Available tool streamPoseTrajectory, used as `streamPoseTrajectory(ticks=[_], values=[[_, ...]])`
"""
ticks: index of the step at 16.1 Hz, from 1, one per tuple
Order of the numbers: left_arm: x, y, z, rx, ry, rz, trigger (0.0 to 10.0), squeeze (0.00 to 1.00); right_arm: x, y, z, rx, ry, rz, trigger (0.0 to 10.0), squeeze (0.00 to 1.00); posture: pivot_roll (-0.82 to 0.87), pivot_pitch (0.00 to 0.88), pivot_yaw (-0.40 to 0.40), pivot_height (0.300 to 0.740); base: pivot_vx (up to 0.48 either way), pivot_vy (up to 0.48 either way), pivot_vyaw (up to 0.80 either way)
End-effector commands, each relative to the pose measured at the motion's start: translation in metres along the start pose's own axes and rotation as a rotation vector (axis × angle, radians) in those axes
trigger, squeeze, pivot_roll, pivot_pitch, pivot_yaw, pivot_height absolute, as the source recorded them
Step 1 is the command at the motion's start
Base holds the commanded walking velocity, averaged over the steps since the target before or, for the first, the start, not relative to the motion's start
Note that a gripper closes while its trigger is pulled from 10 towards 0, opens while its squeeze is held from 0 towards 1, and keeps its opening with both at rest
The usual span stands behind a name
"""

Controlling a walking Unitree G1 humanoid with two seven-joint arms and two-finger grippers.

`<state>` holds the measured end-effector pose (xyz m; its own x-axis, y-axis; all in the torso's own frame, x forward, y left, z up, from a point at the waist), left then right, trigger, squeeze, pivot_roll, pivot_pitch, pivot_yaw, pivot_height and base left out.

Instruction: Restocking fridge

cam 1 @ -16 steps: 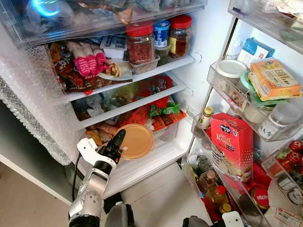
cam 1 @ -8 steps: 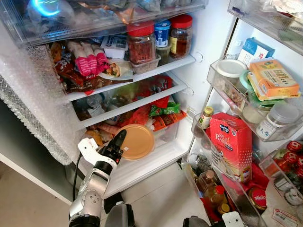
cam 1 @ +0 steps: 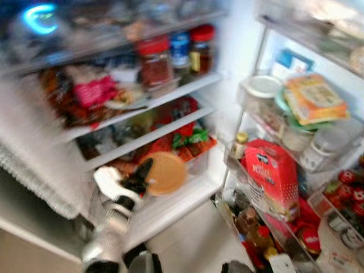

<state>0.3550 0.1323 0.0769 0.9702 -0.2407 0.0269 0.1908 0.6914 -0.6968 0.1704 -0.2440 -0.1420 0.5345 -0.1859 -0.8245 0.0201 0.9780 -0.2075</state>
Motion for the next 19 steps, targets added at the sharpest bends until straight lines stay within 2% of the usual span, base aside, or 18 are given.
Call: streamPoseTrajectory(ticks=[1, 8, 19], values=[[-0.003, 0.009, 0.005, 0.028, 0.004, 0.015, 10.0, 0.00, 0.001, 0.005, 0.005, 0.015, -0.010, 0.007, 10.0, 0.00, -0.08, 0.093, 0.025, 0.646, 0.270, 0.000, 0.00], [-0.002, 0.013, 0.002, 0.004, 0.002, 0.032, 10.0, 0.00, 0.002, 0.008, 0.008, 0.008, -0.018, 0.012, 10.0, 0.00, -0.09, 0.094, 0.024, 0.646, 0.271, 0.000, 0.00], [0.016, 0.021, 0.009, -0.092, -0.047, 0.074, 10.0, 0.00, 0.001, 0.008, 0.005, 0.005, -0.013, 0.016, 10.0, 0.00, -0.10, 0.094, 0.023, 0.646, 0.275, 0.000, 0.00]])
Point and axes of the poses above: a point about 5 cm out from each wrist's last joint towards the gripper, its own x axis pointing out of the wrist towards the gripper, its own z axis along the axis of the wrist's last joint, y = z × x, the point moved 6 cm from there along x, pointing out of the wrist towards the gripper, and after that the axes turned 5 degrees about x, right-handed, at the moved point
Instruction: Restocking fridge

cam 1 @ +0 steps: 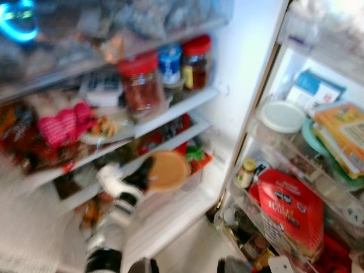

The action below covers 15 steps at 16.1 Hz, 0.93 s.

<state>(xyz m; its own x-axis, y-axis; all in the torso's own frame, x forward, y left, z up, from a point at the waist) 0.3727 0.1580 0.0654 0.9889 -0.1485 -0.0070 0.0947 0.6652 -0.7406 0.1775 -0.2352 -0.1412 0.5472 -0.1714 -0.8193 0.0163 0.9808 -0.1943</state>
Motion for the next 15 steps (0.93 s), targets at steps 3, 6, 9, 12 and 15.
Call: streamPoseTrajectory(ticks=[3, 6, 9, 12, 15], values=[[0.013, -0.007, 0.000, 0.007, -0.025, 0.020, 10.0, 0.00, -0.001, -0.001, -0.003, 0.001, 0.003, 0.001, 10.0, 0.00, -0.10, 0.092, 0.024, 0.646, 0.087, 0.000, 0.00], [0.019, 0.006, 0.013, 0.012, -0.085, 0.101, 10.0, 0.00, -0.001, -0.002, -0.003, -0.002, 0.001, 0.001, 10.0, 0.00, -0.12, 0.097, 0.015, 0.646, 0.000, 0.000, 0.00], [0.023, 0.017, 0.036, 0.018, -0.170, 0.179, 10.0, 0.00, -0.001, -0.004, -0.005, -0.016, 0.003, 0.002, 10.0, 0.00, -0.13, 0.102, -0.002, 0.646, 0.000, 0.000, 0.00], [0.018, 0.034, 0.053, 0.043, -0.239, 0.274, 10.0, 0.00, -0.002, -0.008, -0.007, -0.040, 0.004, 0.005, 10.0, 0.00, -0.15, 0.109, -0.027, 0.646, 0.000, 0.000, 0.00], [0.006, 0.056, 0.089, 0.066, -0.372, 0.386, 10.0, 0.00, -0.003, -0.013, -0.008, -0.077, 0.000, 0.008, 10.0, 0.00, -0.17, 0.118, -0.061, 0.646, 0.000, 0.000, 0.00]])
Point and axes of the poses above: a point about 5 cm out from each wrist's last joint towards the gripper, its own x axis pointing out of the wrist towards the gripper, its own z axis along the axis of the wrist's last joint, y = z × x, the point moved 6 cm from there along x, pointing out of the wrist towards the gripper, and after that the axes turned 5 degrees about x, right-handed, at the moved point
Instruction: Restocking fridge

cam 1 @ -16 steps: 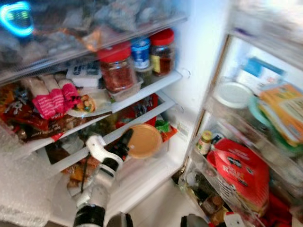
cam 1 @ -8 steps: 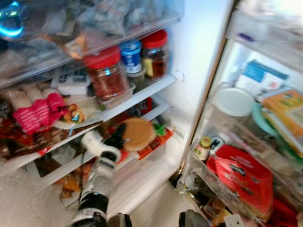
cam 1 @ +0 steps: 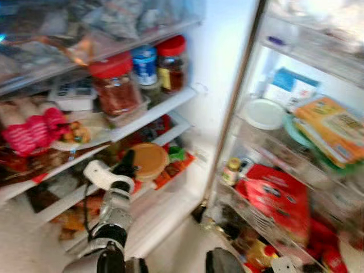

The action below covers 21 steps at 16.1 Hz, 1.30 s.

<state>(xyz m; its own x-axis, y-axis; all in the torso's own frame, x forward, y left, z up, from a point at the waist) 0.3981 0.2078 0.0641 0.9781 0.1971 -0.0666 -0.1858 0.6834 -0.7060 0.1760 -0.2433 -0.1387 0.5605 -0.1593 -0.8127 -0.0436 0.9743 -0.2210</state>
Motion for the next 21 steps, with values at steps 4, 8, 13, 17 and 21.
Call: streamPoseTrajectory(ticks=[4, 8, 13, 17, 21], values=[[0.009, 0.020, 0.076, -0.037, -0.250, 0.070, 10.0, 0.00, -0.003, -0.008, -0.009, -0.030, 0.013, 0.000, 10.0, 0.00, -0.17, 0.123, -0.072, 0.646, 0.000, 0.000, 0.00], [0.009, -0.009, 0.045, -0.090, -0.121, -0.101, 10.0, 0.00, -0.003, -0.005, -0.008, -0.029, 0.008, 0.006, 10.0, 0.00, -0.17, 0.125, -0.055, 0.646, 0.000, 0.000, 0.00], [-0.005, -0.024, 0.019, -0.024, 0.017, -0.227, 10.0, 0.00, -0.003, -0.001, -0.009, -0.016, 0.016, 0.010, 10.0, 0.00, -0.15, 0.127, -0.033, 0.646, 0.000, 0.000, 0.00], [-0.012, -0.019, 0.041, -0.035, -0.093, -0.201, 10.0, 0.00, -0.002, 0.003, -0.009, -0.010, 0.014, 0.017, 10.0, 0.00, -0.14, 0.122, -0.027, 0.646, 0.000, 0.000, 0.00], [-0.006, -0.007, 0.057, -0.048, -0.181, -0.119, 10.0, 0.00, -0.002, 0.003, -0.007, -0.016, 0.009, 0.018, 10.0, 0.00, -0.14, 0.108, -0.041, 0.646, 0.000, 0.000, 0.00]])
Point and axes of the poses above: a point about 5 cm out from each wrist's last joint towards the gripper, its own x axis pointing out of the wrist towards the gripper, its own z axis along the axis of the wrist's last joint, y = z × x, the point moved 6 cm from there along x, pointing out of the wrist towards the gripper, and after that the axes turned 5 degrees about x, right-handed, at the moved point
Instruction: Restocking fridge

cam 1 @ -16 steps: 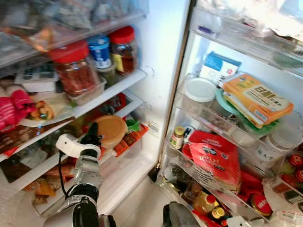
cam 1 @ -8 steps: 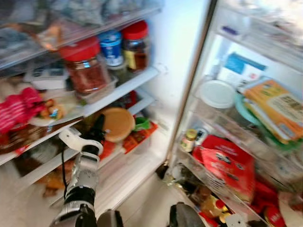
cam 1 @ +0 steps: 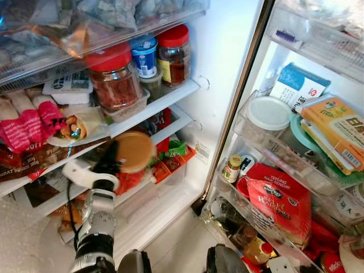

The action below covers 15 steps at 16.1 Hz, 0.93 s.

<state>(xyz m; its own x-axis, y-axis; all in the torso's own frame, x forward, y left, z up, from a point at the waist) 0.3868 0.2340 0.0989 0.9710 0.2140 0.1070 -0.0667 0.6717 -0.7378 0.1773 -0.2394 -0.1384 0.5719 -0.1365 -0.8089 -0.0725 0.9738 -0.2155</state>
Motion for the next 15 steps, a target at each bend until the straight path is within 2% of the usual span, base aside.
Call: streamPoseTrajectory(ticks=[1, 4, 6, 9, 11, 15], values=[[0.008, 0.002, 0.017, 0.001, -0.075, 0.030, 10.0, 0.00, -0.002, -0.002, -0.008, 0.002, 0.022, -0.004, 10.0, 0.00, -0.14, 0.111, -0.046, 0.646, 0.000, 0.000, 0.00], [0.008, 0.021, 0.027, 0.044, -0.102, 0.139, 10.0, 0.00, -0.001, -0.003, -0.006, -0.002, 0.018, -0.006, 10.0, 0.00, -0.15, 0.116, -0.058, 0.646, 0.000, 0.000, 0.00], [0.006, 0.040, 0.038, 0.065, -0.136, 0.240, 10.0, 0.00, -0.002, -0.004, -0.006, -0.009, 0.017, -0.005, 10.0, 0.00, -0.16, 0.123, -0.070, 0.646, 0.000, 0.000, 0.00], [0.014, 0.038, 0.041, 0.105, -0.119, 0.239, 10.0, 0.00, -0.002, -0.005, -0.007, -0.017, 0.014, -0.004, 10.0, 0.00, -0.16, 0.131, -0.075, 0.646, 0.000, 0.000, 0.00], [0.018, 0.042, 0.051, 0.017, -0.169, 0.286, 10.0, 0.00, -0.002, -0.005, -0.006, -0.021, 0.009, -0.005, 10.0, 0.00, -0.16, 0.135, -0.079, 0.646, 0.000, 0.000, 0.00], [0.020, 0.038, 0.024, -0.125, -0.120, 0.333, 10.0, 0.00, -0.001, -0.003, -0.003, -0.029, -0.003, 0.006, 10.0, 0.00, -0.17, 0.139, -0.083, 0.646, 0.000, 0.000, 0.00]])
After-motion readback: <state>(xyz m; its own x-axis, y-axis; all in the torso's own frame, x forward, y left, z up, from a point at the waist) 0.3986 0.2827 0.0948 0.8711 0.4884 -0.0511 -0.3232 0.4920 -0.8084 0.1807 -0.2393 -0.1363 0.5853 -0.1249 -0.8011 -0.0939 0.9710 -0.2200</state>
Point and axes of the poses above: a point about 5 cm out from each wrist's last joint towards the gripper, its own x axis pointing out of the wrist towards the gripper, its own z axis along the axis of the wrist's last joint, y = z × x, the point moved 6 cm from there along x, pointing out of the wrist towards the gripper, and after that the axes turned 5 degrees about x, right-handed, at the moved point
